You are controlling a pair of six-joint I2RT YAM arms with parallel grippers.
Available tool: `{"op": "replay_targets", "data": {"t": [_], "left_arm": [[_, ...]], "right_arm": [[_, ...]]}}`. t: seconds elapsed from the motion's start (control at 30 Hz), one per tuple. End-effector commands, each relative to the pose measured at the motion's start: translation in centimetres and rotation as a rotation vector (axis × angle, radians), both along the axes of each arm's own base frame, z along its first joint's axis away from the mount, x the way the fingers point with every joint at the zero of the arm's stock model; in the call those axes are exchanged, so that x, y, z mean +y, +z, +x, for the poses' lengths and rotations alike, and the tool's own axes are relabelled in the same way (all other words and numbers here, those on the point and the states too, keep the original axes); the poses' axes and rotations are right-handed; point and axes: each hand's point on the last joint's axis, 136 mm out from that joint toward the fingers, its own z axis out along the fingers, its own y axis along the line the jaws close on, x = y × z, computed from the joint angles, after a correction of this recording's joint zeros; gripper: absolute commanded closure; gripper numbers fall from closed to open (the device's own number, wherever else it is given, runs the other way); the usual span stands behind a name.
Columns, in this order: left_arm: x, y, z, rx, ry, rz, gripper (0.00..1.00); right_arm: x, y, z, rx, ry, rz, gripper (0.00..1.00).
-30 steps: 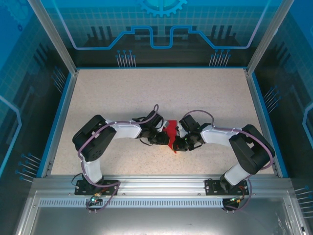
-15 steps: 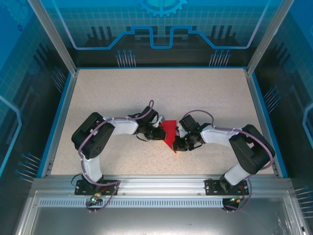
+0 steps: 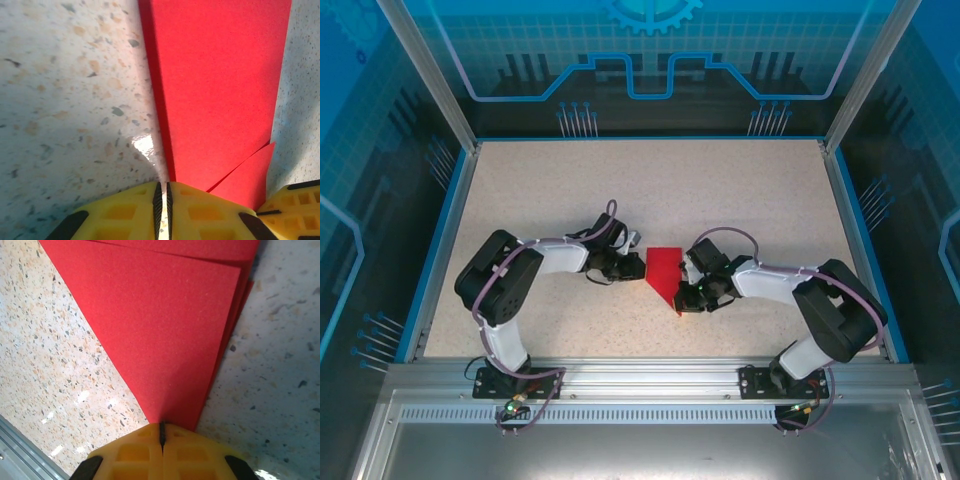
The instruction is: Fold a paper plane with a square sheet of paper (fold left side to right side)
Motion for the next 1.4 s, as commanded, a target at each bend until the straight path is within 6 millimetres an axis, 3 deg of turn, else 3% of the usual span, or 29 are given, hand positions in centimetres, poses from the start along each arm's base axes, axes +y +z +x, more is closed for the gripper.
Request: {"op": "replay_targets", "data": {"t": [0.0,0.1,0.33,0.43,0.6,0.97,1.37], "left_arm": [[4.0,-0.8,0.5,0.008,0.086,0.129,0.8],[3.7,1.2,0.2,-0.015,0.107,0.08,0.74],[2.2,4.0,-2.1,0.016,0.165,-0.113,0.57],[1.0,4.1,-3.2,0.044,0.162,-0.162,0.53],[-1.4,4.3,-4.0,0.059,0.133,-0.213,0.51],[-3.4,3.7,-3.1,0.095,0.116,-0.227,0.53],[-5.6,4.9,-2.1,0.12,0.105,-0.308,0.72]], "right_arm": [[-1.4,-1.0,-2.7,0.071,0.018,-0.059,1.0],[-0.4,1.2,-1.1,-0.032,0.039,-0.008,0.96],[-1.8,4.7,1.8,-0.26,0.063,-0.047,0.57],[-2.4,5.0,2.7,-0.289,0.061,-0.057,0.5],[-2.0,5.7,2.8,-0.317,0.077,-0.016,0.46],[-2.3,6.4,1.4,-0.463,0.126,-0.038,0.44],[0.6,5.9,1.4,-0.627,0.294,-0.165,0.44]]}}
